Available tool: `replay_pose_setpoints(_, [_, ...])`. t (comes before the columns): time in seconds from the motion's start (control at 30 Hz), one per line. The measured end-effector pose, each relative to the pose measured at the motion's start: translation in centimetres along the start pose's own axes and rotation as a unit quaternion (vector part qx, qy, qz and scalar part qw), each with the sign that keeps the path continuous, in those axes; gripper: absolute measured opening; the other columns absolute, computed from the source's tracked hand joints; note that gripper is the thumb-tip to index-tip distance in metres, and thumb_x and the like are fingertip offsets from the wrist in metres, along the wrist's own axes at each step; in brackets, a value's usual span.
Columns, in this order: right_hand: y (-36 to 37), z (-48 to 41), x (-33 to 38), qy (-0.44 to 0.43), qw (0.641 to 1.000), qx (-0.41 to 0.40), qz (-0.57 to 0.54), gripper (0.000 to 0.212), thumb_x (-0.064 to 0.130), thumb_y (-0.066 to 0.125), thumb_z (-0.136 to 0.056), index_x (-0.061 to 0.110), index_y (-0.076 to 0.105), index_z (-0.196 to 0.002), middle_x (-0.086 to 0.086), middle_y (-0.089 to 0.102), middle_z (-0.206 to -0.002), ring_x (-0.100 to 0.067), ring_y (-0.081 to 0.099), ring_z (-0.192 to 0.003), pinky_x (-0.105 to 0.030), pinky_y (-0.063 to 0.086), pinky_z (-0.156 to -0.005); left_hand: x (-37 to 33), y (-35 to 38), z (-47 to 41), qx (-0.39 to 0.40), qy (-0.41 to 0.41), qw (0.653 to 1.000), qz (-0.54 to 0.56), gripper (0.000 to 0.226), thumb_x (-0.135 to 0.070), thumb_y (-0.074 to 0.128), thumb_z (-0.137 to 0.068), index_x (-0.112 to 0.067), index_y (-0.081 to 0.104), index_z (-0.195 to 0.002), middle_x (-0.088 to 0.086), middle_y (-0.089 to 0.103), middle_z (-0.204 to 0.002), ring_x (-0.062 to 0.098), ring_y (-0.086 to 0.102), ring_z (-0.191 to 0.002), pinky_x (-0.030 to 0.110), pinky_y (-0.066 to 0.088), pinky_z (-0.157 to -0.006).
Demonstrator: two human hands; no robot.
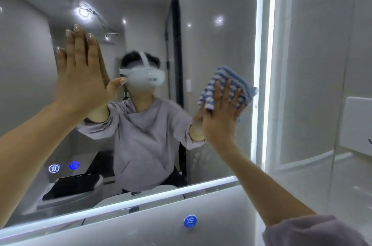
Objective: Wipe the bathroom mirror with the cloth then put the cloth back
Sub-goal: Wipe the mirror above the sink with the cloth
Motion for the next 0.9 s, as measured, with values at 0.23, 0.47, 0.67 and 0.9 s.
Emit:
replay_pose_setpoints(0.23, [3.5,10.2,12.8,-0.215,0.97,0.088,-0.075,0.058,0.035,0.027,-0.098,0.027,0.007,-0.152,-0.001,-0.001,-0.161,-0.031,-0.003,-0.147,-0.059,0.005,-0.116,0.4,0.4,0.0,0.021,-0.002,1.0,-0.01,0.101,-0.069,0.039,-0.081,-0.004,-0.004,-0.146,0.019,-0.01,-0.155,0.028,-0.012,-0.143,0.045,-0.007,-0.112])
replay_pose_setpoints(0.47, [4.7,13.4,14.4,-0.289,0.944,0.134,-0.09,0.052,0.036,0.027,-0.1,0.033,0.016,-0.151,0.008,0.008,-0.161,-0.022,0.005,-0.148,-0.056,0.019,-0.113,0.6,0.3,0.1,0.027,-0.003,0.999,-0.016,0.104,-0.072,0.034,-0.077,-0.005,-0.006,-0.146,0.019,-0.01,-0.155,0.028,-0.012,-0.143,0.043,-0.007,-0.111])
replay_pose_setpoints(0.67, [3.9,12.8,7.5,-0.264,0.96,0.077,-0.051,0.061,0.028,0.04,-0.096,0.033,0.013,-0.151,0.007,0.006,-0.16,-0.024,0.002,-0.148,-0.056,0.014,-0.116,0.6,0.3,-0.2,0.025,-0.001,1.0,-0.016,0.103,-0.07,0.039,-0.079,-0.006,-0.004,-0.146,0.02,-0.008,-0.155,0.031,-0.01,-0.143,0.048,-0.004,-0.113])
replay_pose_setpoints(0.9, [3.4,11.6,-2.7,-0.158,0.985,0.07,0.016,0.067,0.027,0.034,-0.097,0.026,-0.004,-0.152,-0.004,-0.006,-0.161,-0.039,0.006,-0.145,-0.061,0.016,-0.114,0.3,0.2,-0.1,0.023,-0.003,1.0,-0.013,0.104,-0.072,0.034,-0.078,-0.004,-0.005,-0.146,0.02,-0.008,-0.155,0.031,-0.01,-0.143,0.048,-0.004,-0.113])
Point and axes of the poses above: each hand's wrist, its own z-axis away from the middle knuckle, its own y-axis out of the palm, x = y × z, the point moved 9 cm from there along -z, towards the middle knuckle
